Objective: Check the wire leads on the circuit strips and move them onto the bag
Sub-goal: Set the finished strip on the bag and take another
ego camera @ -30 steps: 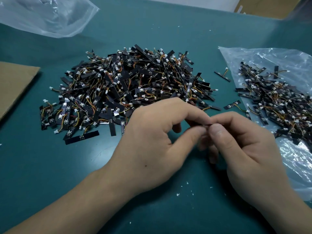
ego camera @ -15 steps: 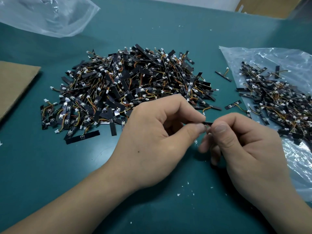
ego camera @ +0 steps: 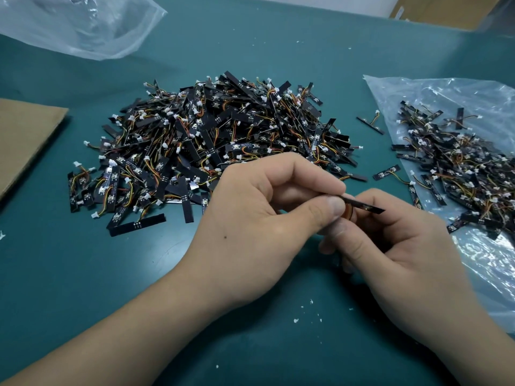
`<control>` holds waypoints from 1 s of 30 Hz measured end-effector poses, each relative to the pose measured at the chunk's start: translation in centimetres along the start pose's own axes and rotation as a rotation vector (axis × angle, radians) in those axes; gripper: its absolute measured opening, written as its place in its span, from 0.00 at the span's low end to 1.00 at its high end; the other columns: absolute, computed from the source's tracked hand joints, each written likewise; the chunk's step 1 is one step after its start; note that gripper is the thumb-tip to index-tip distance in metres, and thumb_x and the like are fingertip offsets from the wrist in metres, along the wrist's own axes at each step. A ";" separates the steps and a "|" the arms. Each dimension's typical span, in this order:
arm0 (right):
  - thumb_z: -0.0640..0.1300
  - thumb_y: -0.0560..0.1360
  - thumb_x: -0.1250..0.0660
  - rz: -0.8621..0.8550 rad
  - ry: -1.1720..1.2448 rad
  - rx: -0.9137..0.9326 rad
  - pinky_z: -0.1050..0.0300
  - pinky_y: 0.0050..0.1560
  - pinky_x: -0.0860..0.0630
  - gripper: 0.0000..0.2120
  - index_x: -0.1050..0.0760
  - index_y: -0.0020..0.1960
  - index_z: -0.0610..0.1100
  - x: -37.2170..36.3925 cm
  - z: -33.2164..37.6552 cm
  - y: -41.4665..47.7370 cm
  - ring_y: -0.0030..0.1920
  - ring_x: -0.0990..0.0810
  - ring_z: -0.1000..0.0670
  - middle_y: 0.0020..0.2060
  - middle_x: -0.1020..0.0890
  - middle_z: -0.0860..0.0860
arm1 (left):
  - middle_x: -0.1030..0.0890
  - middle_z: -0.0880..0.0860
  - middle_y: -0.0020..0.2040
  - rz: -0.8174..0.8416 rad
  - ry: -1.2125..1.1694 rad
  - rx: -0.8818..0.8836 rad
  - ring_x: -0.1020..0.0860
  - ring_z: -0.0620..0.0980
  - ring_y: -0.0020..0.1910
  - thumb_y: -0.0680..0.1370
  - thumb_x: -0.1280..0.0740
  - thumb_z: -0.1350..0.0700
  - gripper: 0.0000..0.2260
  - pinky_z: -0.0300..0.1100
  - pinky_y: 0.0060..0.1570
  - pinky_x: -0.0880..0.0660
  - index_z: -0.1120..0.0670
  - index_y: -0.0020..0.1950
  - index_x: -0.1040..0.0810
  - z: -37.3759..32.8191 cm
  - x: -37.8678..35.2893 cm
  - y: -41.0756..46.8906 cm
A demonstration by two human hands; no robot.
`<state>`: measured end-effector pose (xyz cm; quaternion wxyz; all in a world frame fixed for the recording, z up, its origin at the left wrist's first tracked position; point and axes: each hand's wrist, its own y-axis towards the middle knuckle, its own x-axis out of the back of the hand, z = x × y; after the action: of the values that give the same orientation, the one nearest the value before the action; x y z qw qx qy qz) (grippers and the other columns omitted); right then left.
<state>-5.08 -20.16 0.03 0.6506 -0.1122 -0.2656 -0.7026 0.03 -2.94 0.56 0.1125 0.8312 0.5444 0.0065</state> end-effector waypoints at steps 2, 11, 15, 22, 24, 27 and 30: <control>0.59 0.75 0.31 -0.007 -0.001 -0.017 0.45 0.30 0.24 0.10 0.22 0.44 0.53 -0.1 0.0 0.0 0.28 0.22 0.47 0.34 0.16 0.51 | 0.13 0.50 0.37 -0.010 -0.032 0.007 0.17 0.41 0.33 0.75 0.27 0.66 0.07 0.28 0.32 0.26 0.54 0.45 0.17 0.0 0.0 0.1; 0.72 0.71 0.31 -0.040 -0.048 -0.051 0.44 0.29 0.25 0.26 0.23 0.40 0.48 0.0 0.1 0.0 0.28 0.22 0.44 0.29 0.19 0.47 | 0.15 0.50 0.34 0.057 -0.096 0.087 0.20 0.40 0.31 0.75 0.27 0.65 0.05 0.28 0.32 0.27 0.56 0.46 0.16 0.1 0.3 0.3; 0.60 0.80 0.36 -0.030 0.079 0.002 0.60 0.32 0.25 0.17 0.23 0.41 0.49 0.0 -0.3 -0.1 0.29 0.20 0.49 0.33 0.16 0.49 | 0.14 0.50 0.38 0.038 -0.017 0.102 0.20 0.43 0.34 0.73 0.26 0.58 0.03 0.30 0.33 0.28 0.52 0.44 0.16 0.0 0.3 0.4; 0.50 0.81 0.40 -0.041 0.152 0.028 0.66 0.33 0.28 0.15 0.23 0.39 0.46 0.1 -0.7 -0.3 0.28 0.22 0.50 0.31 0.18 0.48 | 0.14 0.50 0.37 0.061 0.052 0.134 0.23 0.43 0.31 0.74 0.29 0.57 0.02 0.31 0.31 0.30 0.51 0.45 0.19 -0.2 0.2 0.3; 0.49 0.80 0.40 -0.077 0.187 0.041 0.64 0.31 0.28 0.16 0.22 0.38 0.44 0.3 -0.8 -0.4 0.28 0.22 0.49 0.30 0.19 0.48 | 0.14 0.49 0.37 0.079 0.097 0.141 0.23 0.56 0.32 0.76 0.30 0.53 0.03 0.39 0.29 0.30 0.50 0.48 0.19 -0.1 0.1 0.2; 0.49 0.78 0.39 -0.109 0.214 0.035 0.60 0.29 0.28 0.15 0.22 0.37 0.43 0.4 -0.8 -0.4 0.27 0.23 0.46 0.29 0.20 0.48 | 0.14 0.49 0.36 0.141 0.158 0.124 0.20 0.56 0.35 0.79 0.33 0.52 0.08 0.44 0.33 0.26 0.53 0.46 0.17 -0.2 0.0 0.0; 0.48 0.80 0.41 -0.025 0.192 0.059 0.62 0.31 0.29 0.16 0.22 0.37 0.45 0.2 -0.8 -0.3 0.28 0.23 0.48 0.29 0.20 0.49 | 0.16 0.50 0.34 0.180 0.201 0.104 0.21 0.44 0.32 0.79 0.33 0.55 0.09 0.36 0.34 0.26 0.55 0.41 0.19 -0.3 -0.1 -0.1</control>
<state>-5.29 -20.77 -0.58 0.6671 -0.0217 -0.2237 -0.7102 -0.11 -2.94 0.82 0.0134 0.8764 0.4760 0.0715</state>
